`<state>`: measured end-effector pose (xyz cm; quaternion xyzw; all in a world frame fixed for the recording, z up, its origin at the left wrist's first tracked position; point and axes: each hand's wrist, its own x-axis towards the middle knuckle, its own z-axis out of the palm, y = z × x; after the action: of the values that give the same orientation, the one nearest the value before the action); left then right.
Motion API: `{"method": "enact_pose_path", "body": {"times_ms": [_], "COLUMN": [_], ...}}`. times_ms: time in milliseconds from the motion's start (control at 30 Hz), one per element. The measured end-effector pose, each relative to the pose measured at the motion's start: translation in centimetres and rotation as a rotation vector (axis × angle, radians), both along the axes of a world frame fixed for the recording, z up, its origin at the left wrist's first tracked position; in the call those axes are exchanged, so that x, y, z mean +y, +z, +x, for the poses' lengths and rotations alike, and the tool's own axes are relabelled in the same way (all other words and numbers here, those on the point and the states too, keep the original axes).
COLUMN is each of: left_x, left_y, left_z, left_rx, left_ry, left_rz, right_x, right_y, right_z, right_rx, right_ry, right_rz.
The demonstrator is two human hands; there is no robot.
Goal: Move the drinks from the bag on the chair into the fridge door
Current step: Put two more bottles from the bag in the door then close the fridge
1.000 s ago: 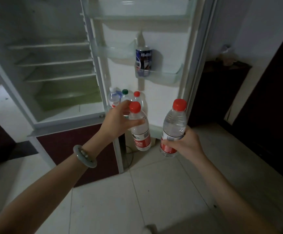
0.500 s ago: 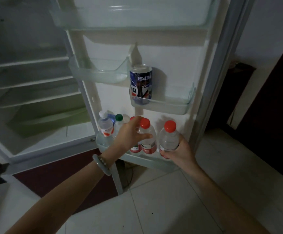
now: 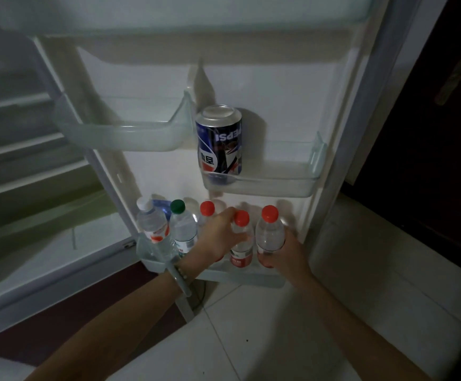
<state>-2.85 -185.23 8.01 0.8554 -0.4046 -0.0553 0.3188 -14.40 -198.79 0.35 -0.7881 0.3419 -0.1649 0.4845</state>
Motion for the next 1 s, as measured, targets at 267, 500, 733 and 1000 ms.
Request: {"method": "enact_pose_path", "body": {"times_ms": [267, 500, 733, 1000], "left_x": [-0.3, -0.2, 0.9, 2.2], "left_y": [0.4, 0.0, -1.3, -5.2], "left_z": [0.4, 0.7, -0.6, -4.1], "left_rx": [-0.023, -0.04, -0.329, -0.493], "left_ry": [-0.053, -0.062, -0.133, -0.372], "left_rz": [-0.065, -0.114, -0.16, -0.183], "right_x": [-0.6, 0.4, -0.2, 0.4], "right_y": [-1.8, -1.4, -1.5, 0.9], "right_z": [0.6, 0.6, -0.5, -5.0], "right_rx": [0.033, 0.039, -0.043, -0.1], "right_ry": [-0.003, 0.003, 0.026, 0.02], "right_rz": [0.001, 0.026, 0.007, -0.087]}}
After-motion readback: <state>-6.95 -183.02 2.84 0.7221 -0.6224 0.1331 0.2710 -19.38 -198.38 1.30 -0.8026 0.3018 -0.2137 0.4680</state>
